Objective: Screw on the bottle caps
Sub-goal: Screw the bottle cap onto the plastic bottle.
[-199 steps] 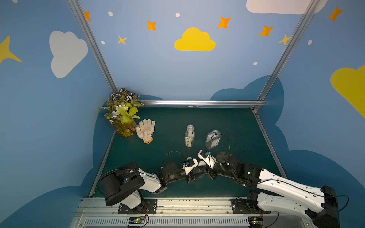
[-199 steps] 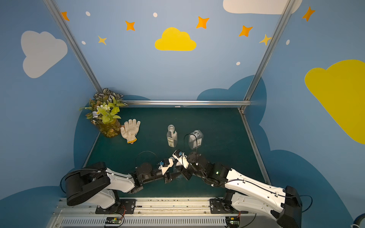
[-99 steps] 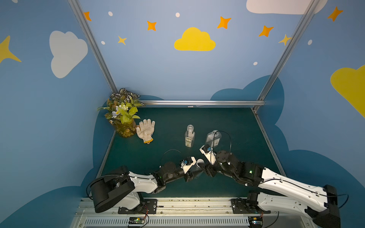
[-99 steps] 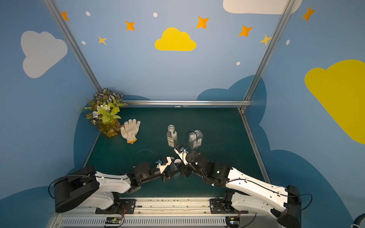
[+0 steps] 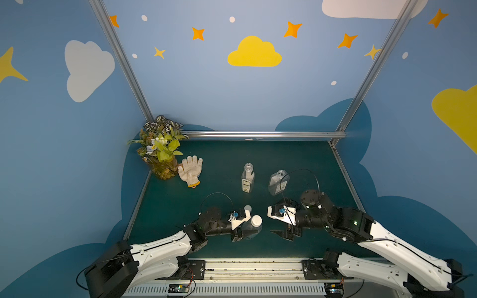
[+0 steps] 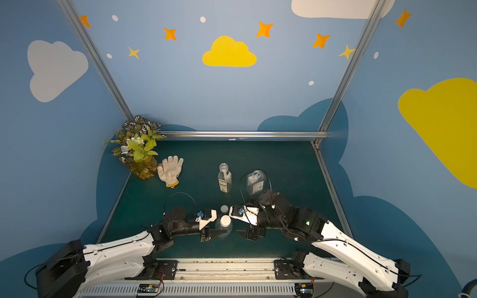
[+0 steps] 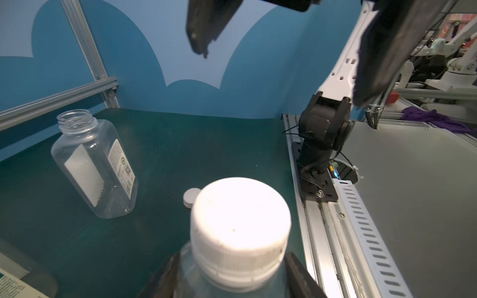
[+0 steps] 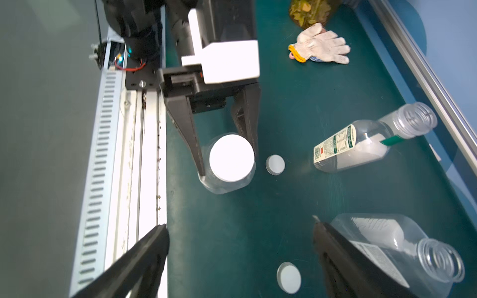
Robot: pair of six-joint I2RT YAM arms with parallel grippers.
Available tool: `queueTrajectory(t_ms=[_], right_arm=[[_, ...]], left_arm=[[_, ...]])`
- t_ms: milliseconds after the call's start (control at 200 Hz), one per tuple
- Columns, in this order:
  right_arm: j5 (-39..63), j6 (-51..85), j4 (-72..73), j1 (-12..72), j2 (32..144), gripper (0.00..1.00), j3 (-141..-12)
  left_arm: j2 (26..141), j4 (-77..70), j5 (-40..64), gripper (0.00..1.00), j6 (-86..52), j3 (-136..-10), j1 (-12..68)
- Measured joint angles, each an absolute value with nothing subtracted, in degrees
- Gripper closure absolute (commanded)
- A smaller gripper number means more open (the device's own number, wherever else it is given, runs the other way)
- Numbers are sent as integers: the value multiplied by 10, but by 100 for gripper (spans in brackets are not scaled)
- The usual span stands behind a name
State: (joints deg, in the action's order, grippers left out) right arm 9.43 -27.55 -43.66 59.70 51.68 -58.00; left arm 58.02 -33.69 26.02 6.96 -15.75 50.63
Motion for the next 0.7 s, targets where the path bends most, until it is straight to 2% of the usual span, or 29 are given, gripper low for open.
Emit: queueTrajectory(t_ms=[280,701], right_arm=[[109,-357,-446,604,584,22,-591],[155,-348,-397,618,633,26,-590]], left_arm=[[573,-285,287,97,97,-165,506],[581,-280,298,97,101,-165,506]])
